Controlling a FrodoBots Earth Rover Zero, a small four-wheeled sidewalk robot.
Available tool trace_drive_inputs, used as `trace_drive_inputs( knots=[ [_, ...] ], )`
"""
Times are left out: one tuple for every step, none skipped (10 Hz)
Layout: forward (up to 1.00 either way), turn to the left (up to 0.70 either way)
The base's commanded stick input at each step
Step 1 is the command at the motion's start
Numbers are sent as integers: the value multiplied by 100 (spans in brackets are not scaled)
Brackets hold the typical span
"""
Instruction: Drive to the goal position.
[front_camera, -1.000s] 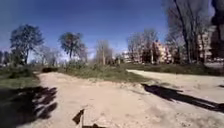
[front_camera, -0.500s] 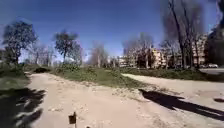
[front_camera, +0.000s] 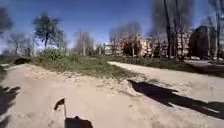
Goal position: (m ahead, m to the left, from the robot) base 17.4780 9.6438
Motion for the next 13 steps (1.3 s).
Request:
trace_drive_inputs(
  knots=[
    [70, 0],
    [70, -2],
    [70, -20],
    [70, -26],
    [70, -4],
    [70, 0],
    [70, -22],
    [70, -24],
    [70, -13],
    [70, 0],
    [70, 0],
    [70, 0],
    [70, -1]
  ],
)
